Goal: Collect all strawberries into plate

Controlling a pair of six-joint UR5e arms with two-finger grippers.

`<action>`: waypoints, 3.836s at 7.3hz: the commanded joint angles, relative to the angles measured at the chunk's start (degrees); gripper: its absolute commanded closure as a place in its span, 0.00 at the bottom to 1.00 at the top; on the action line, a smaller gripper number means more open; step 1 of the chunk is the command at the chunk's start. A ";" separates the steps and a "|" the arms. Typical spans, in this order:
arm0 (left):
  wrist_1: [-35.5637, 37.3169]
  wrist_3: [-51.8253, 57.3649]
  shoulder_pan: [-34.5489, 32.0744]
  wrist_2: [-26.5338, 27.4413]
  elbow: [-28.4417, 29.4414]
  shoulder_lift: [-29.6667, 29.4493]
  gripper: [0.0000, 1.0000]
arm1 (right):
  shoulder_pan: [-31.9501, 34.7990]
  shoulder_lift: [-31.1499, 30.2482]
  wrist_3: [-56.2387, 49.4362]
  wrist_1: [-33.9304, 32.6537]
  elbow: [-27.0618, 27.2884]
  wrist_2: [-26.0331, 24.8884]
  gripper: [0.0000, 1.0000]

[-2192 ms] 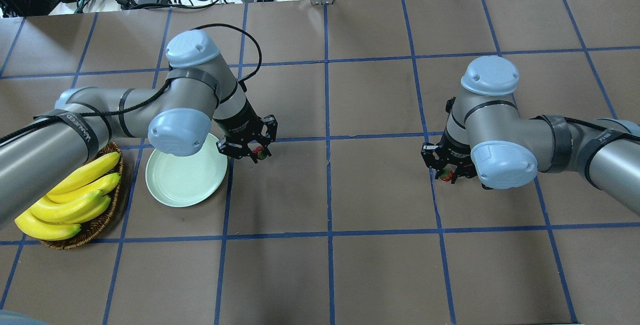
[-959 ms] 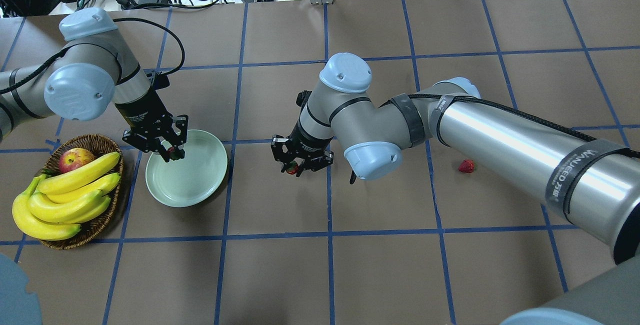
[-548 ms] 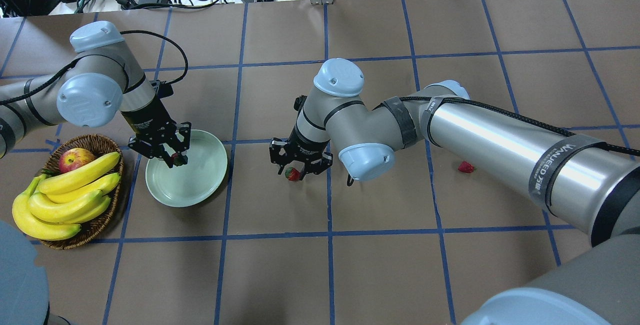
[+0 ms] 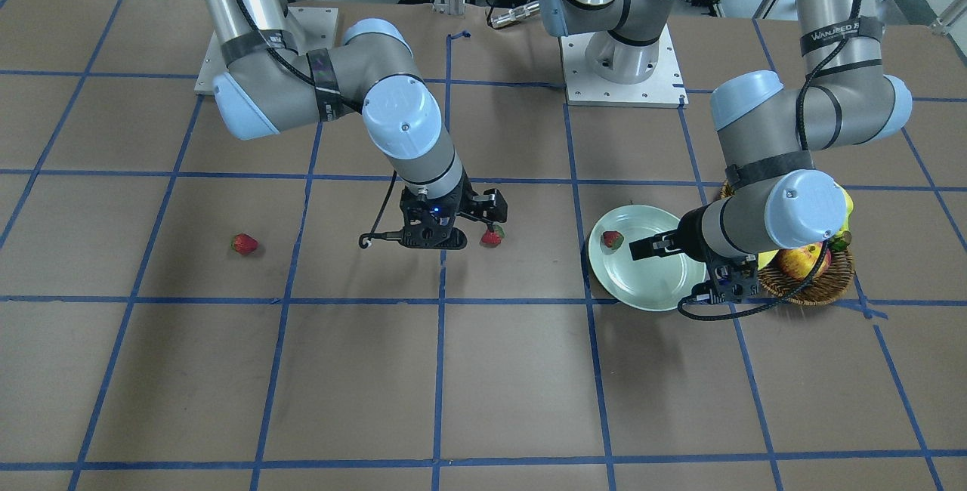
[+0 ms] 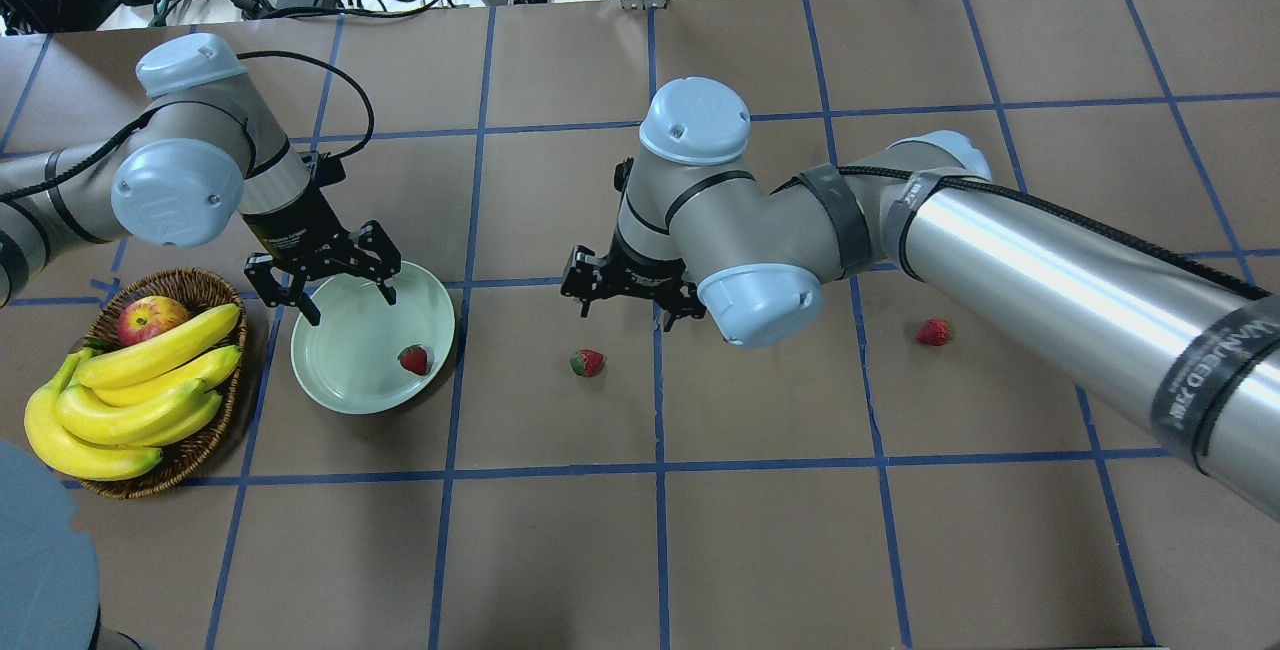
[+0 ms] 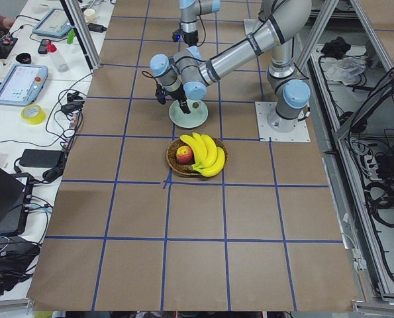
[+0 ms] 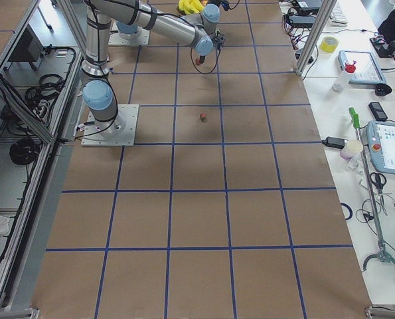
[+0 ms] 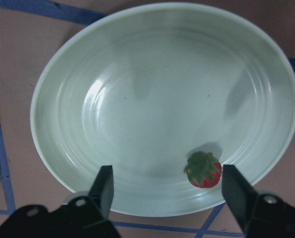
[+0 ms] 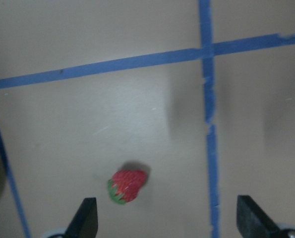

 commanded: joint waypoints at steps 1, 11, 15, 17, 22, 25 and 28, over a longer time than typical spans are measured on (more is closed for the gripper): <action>-0.22 -4.98 -2.56 -5.61 2.60 1.37 0.00 | -9.26 -3.61 -6.81 4.84 1.31 -9.62 0.00; 12.17 12.29 -22.71 -9.02 -3.72 -1.69 0.00 | -33.13 -5.90 -35.84 -8.15 21.00 -10.61 0.24; 17.98 11.42 -23.76 -9.61 -7.42 -2.84 0.00 | -32.96 -6.08 -36.55 -7.36 20.56 -10.69 1.00; 17.98 11.25 -25.17 -9.70 -7.59 -2.84 0.09 | -30.08 -7.04 -34.71 -7.27 19.34 -10.78 1.00; 17.89 11.25 -25.17 -9.44 -9.17 -2.93 1.00 | -17.76 -6.43 -13.29 4.77 6.77 -1.24 1.00; 14.32 11.33 -24.30 -8.73 -4.11 -0.13 1.00 | -17.58 -6.34 -11.41 4.77 6.94 -0.32 1.00; 4.09 12.55 -11.34 -8.64 3.39 2.25 1.00 | -17.58 -5.99 -11.41 4.77 7.03 -0.41 1.00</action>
